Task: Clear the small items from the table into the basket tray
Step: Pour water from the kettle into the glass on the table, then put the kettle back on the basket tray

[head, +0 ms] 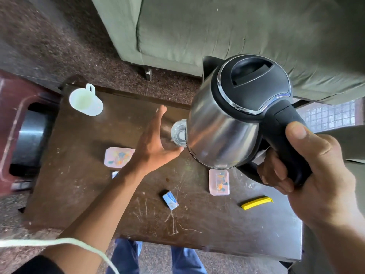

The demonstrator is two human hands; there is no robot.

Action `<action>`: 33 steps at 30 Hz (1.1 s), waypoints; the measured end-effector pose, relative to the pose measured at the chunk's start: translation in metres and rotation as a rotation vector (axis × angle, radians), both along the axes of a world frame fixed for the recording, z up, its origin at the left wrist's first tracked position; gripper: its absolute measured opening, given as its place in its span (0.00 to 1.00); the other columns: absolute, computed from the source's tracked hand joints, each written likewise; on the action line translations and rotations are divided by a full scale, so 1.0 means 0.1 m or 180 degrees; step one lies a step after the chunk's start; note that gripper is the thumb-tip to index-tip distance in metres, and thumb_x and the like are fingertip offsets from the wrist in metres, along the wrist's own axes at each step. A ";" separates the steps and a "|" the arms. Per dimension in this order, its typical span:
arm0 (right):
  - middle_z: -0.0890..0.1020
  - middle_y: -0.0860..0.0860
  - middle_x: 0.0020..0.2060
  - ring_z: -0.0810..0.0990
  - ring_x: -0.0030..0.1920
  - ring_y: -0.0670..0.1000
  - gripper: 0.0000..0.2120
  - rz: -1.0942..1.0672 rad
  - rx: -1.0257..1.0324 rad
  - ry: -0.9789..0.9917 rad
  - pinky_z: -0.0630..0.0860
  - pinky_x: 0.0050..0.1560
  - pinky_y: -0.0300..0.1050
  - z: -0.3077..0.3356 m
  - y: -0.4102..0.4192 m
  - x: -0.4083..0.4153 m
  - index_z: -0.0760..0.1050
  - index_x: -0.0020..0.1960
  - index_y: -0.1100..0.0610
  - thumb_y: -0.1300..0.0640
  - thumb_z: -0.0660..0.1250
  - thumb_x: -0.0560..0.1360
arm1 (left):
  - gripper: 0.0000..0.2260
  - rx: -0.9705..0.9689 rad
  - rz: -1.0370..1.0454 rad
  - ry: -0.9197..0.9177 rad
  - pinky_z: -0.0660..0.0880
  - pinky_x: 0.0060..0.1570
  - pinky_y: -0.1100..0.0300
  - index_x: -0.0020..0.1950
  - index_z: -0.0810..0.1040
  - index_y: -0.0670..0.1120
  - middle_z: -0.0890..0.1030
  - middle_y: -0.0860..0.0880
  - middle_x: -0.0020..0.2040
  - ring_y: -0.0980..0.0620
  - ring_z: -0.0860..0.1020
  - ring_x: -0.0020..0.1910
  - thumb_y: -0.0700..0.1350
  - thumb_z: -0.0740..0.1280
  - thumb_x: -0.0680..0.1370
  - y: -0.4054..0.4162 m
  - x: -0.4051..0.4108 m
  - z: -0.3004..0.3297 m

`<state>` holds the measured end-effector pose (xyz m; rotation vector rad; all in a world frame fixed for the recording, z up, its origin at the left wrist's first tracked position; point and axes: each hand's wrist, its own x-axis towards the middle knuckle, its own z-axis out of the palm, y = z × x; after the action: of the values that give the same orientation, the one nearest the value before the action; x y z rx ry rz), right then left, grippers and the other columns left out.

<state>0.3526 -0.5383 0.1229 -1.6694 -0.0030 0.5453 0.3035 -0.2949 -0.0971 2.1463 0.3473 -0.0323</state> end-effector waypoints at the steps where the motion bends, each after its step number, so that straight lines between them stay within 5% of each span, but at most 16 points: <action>1: 0.65 0.49 0.16 0.60 0.19 0.50 0.34 0.0025 0.0018 -0.0022 0.55 0.26 0.54 0.03 0.06 -0.01 0.70 0.21 0.55 0.28 0.71 0.68 | 0.54 -0.0050 -0.0040 -0.0002 0.59 0.84 0.58 0.89 0.55 0.48 0.61 0.53 0.88 0.56 0.59 0.86 0.48 0.84 0.71 0.07 -0.03 0.15; 7: 0.64 0.52 0.16 0.61 0.20 0.51 0.37 0.0189 0.0025 -0.0151 0.57 0.28 0.52 0.18 0.55 -0.06 0.68 0.22 0.59 0.28 0.71 0.68 | 0.46 -0.0530 -0.0367 -0.0347 0.59 0.85 0.41 0.88 0.57 0.48 0.61 0.54 0.88 0.55 0.59 0.87 0.49 0.74 0.73 0.53 -0.32 1.04; 11: 0.63 0.57 0.17 0.61 0.20 0.51 0.37 0.0388 0.0114 -0.0223 0.57 0.26 0.54 0.23 1.02 -0.15 0.68 0.22 0.59 0.28 0.72 0.68 | 0.45 -0.0830 -0.0387 -0.0308 0.61 0.84 0.46 0.86 0.57 0.42 0.66 0.48 0.85 0.52 0.63 0.85 0.43 0.76 0.74 0.80 -0.57 1.43; 16: 0.65 0.51 0.17 0.61 0.20 0.51 0.38 0.0709 0.0249 -0.0220 0.56 0.26 0.47 0.24 1.74 -0.32 0.68 0.23 0.60 0.27 0.72 0.67 | 0.51 -0.0767 0.0268 -0.0389 0.70 0.76 0.58 0.85 0.58 0.38 0.74 0.44 0.79 0.51 0.73 0.79 0.47 0.85 0.71 1.20 -0.89 1.68; 21: 0.66 0.51 0.17 0.62 0.21 0.57 0.43 0.1116 0.0249 -0.0313 0.60 0.28 0.41 0.15 2.51 -0.60 0.66 0.24 0.66 0.25 0.70 0.68 | 0.59 -0.0765 0.0902 -0.0524 0.68 0.80 0.45 0.87 0.51 0.42 0.65 0.47 0.85 0.48 0.67 0.84 0.43 0.87 0.67 1.70 -1.29 1.59; 26: 0.66 0.53 0.17 0.63 0.20 0.55 0.39 0.1504 0.0483 -0.0348 0.62 0.28 0.40 0.12 3.29 -0.92 0.67 0.23 0.62 0.28 0.69 0.71 | 0.64 -0.0646 0.1537 -0.0766 0.64 0.83 0.45 0.89 0.48 0.51 0.59 0.56 0.87 0.55 0.59 0.87 0.55 0.88 0.65 2.26 -1.71 1.49; 33: 0.66 0.53 0.16 0.62 0.19 0.53 0.37 0.1871 0.0569 -0.0138 0.60 0.27 0.45 0.11 4.30 -1.35 0.69 0.22 0.58 0.27 0.71 0.68 | 0.65 -0.0677 0.2062 -0.0843 0.71 0.78 0.38 0.88 0.49 0.56 0.63 0.53 0.86 0.49 0.64 0.85 0.59 0.88 0.63 3.10 -2.34 1.42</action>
<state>0.2178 -0.1081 0.1338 -1.4942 -0.5729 0.9183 0.0693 0.0154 0.0446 1.7171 0.8229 0.5534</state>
